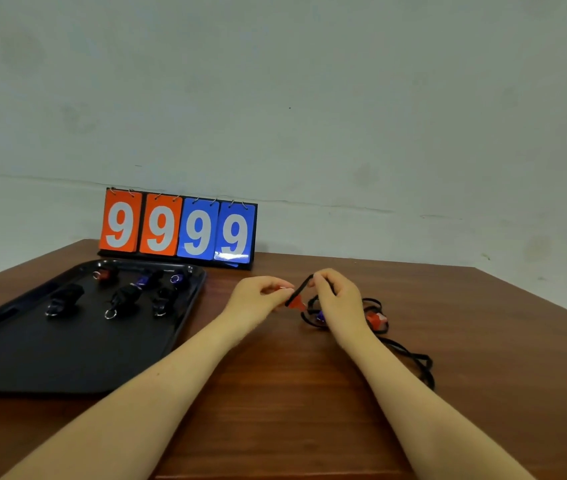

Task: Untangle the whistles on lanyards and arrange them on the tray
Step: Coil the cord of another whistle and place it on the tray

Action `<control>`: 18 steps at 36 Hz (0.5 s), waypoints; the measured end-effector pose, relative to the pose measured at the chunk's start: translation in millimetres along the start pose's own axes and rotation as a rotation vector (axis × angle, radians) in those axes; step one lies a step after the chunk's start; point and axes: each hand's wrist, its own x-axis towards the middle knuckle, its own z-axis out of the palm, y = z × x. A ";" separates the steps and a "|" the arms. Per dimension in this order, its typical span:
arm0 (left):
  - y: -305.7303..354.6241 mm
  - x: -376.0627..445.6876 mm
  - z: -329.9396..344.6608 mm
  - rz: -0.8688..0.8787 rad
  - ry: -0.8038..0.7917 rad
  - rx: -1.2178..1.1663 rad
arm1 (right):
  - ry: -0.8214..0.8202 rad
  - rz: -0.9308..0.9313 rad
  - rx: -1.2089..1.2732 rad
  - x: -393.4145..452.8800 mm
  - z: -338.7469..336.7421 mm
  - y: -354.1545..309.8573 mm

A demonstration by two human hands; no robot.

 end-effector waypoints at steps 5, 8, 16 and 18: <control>7.3 -4.5 -2.0 -0.092 -0.105 -0.441 | 0.016 0.095 0.031 7.0 -1.6 6.4; 8.8 -6.2 -4.6 -0.137 -0.142 -0.644 | -0.088 0.131 0.013 9.3 -1.2 9.1; 9.1 -4.0 -13.4 -0.188 -0.143 -0.834 | -0.314 -0.024 -0.181 0.3 9.5 5.6; 9.8 -4.3 -13.8 -0.225 -0.164 -0.877 | -0.323 -0.007 -0.175 0.5 9.7 5.3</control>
